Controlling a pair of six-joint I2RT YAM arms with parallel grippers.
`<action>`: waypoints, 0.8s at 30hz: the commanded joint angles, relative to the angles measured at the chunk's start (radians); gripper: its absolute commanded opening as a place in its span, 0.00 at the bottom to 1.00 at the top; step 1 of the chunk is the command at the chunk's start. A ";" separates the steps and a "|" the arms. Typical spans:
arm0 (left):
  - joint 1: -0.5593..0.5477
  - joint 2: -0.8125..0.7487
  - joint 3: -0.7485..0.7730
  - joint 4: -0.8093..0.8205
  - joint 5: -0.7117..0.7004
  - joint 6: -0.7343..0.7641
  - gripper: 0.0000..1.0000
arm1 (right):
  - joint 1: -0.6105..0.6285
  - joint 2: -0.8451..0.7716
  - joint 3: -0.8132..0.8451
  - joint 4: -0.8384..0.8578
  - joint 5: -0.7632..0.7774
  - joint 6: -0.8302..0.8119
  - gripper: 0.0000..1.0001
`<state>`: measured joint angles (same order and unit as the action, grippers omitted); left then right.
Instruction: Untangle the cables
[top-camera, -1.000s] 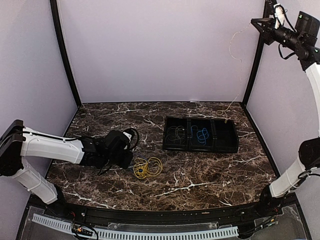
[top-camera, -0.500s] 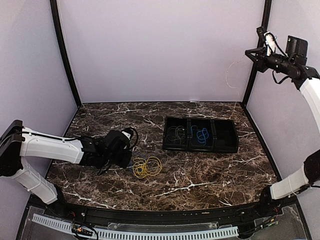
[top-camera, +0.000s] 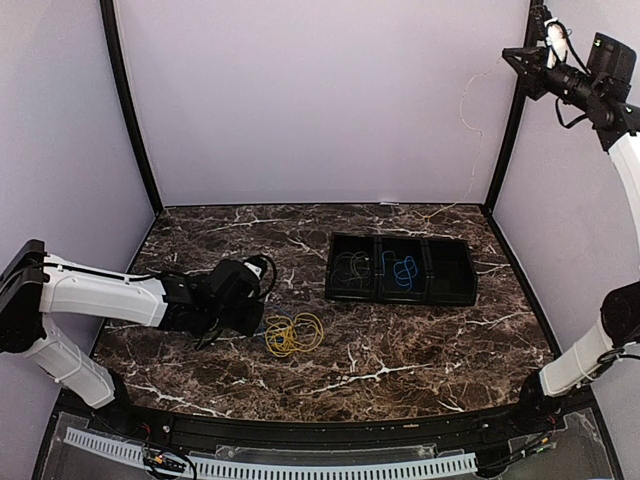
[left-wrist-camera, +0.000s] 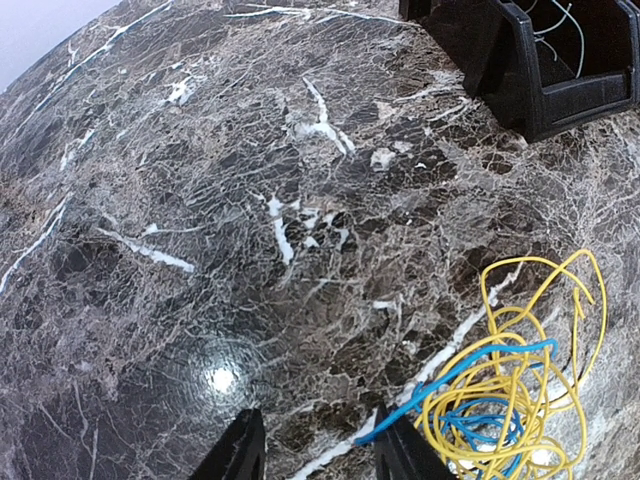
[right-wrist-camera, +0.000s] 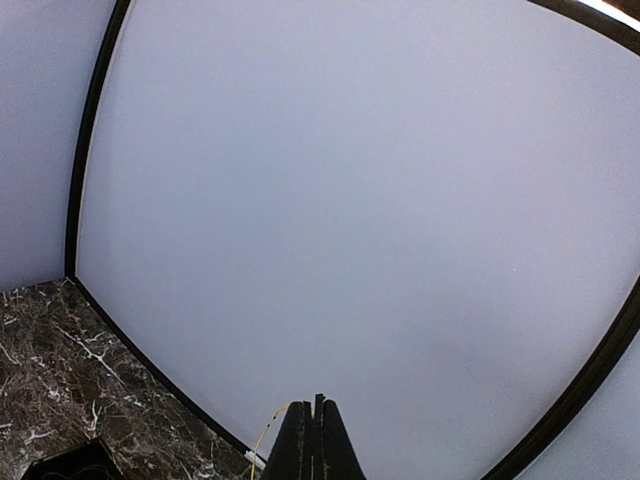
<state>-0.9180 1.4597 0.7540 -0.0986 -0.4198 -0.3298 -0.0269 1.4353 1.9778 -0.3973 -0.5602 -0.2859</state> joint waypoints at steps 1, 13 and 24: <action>0.005 -0.018 0.027 -0.024 -0.003 0.001 0.40 | -0.004 0.028 0.109 0.031 -0.017 0.040 0.00; 0.005 0.003 0.034 -0.006 0.013 0.001 0.40 | -0.003 0.029 0.100 0.050 0.113 0.022 0.00; 0.006 -0.021 0.022 -0.012 0.020 -0.018 0.40 | -0.004 0.110 -0.127 0.242 0.344 -0.042 0.00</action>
<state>-0.9180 1.4605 0.7681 -0.1036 -0.4038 -0.3340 -0.0269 1.5131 1.8870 -0.2584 -0.3157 -0.3183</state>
